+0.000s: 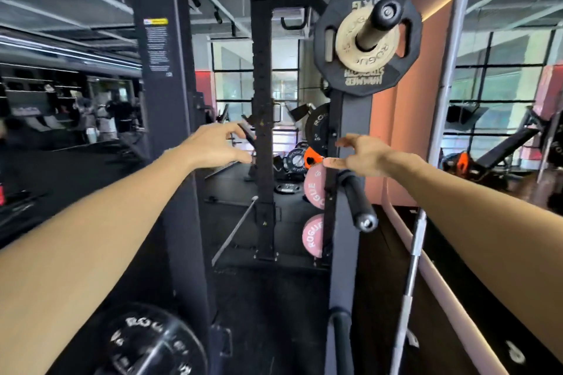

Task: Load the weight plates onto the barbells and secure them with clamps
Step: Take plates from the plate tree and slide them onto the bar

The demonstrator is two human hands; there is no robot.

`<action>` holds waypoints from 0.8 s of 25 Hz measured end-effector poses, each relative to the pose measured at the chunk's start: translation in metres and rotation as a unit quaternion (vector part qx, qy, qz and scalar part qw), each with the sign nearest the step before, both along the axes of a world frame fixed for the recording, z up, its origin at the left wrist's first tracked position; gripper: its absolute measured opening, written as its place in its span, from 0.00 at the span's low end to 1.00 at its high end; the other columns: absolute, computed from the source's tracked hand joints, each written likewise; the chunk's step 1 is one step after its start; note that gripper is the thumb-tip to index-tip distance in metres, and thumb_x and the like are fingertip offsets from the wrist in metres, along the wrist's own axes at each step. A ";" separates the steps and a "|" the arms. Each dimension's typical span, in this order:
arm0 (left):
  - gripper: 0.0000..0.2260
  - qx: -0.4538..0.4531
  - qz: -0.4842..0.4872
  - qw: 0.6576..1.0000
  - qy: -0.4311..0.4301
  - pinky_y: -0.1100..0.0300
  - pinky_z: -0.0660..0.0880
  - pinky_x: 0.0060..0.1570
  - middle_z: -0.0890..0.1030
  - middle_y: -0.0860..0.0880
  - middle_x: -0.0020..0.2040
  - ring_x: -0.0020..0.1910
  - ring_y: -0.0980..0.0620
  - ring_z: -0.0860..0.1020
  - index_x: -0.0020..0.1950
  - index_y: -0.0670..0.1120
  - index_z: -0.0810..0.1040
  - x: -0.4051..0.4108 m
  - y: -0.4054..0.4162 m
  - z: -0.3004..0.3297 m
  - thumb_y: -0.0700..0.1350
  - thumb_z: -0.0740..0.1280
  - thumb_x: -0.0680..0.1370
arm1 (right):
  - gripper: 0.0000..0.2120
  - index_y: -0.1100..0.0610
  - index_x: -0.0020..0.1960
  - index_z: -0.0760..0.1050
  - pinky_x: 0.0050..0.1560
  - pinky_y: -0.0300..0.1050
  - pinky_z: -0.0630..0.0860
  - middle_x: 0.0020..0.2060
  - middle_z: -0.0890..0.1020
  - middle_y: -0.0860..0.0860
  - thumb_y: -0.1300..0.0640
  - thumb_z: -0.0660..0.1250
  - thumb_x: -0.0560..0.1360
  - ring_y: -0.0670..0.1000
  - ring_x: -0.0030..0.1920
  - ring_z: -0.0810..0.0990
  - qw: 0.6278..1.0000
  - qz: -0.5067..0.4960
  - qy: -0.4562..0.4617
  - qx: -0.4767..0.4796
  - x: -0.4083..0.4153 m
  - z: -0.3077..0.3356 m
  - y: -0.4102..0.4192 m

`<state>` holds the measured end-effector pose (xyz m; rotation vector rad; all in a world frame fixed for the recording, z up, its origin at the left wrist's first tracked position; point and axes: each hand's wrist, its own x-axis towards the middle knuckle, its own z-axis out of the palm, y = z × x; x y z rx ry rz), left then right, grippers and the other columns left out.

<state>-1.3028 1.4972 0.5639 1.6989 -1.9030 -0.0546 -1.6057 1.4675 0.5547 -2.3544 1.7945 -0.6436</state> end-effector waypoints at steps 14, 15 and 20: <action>0.24 0.021 0.074 0.997 0.011 0.56 0.66 0.56 0.74 0.45 0.68 0.67 0.47 0.72 0.67 0.53 0.75 0.350 0.118 -0.015 0.54 0.76 0.72 | 0.38 0.51 0.71 0.67 0.71 0.50 0.65 0.69 0.73 0.50 0.35 0.72 0.68 0.53 0.69 0.71 0.994 0.105 -0.038 0.012 0.356 -0.030 0.055; 0.25 0.022 0.074 0.997 0.010 0.57 0.66 0.56 0.74 0.46 0.68 0.68 0.47 0.71 0.67 0.53 0.75 0.375 0.122 -0.017 0.54 0.76 0.72 | 0.38 0.50 0.72 0.66 0.71 0.51 0.65 0.68 0.74 0.51 0.34 0.72 0.68 0.53 0.69 0.72 0.993 0.105 -0.041 0.016 0.380 -0.032 0.058; 0.30 0.042 0.054 0.998 0.002 0.54 0.67 0.63 0.72 0.46 0.71 0.70 0.46 0.70 0.71 0.53 0.71 0.451 0.110 -0.032 0.56 0.76 0.71 | 0.43 0.49 0.75 0.62 0.72 0.55 0.64 0.72 0.71 0.50 0.31 0.70 0.67 0.54 0.71 0.70 0.996 0.077 -0.036 0.030 0.453 -0.033 0.063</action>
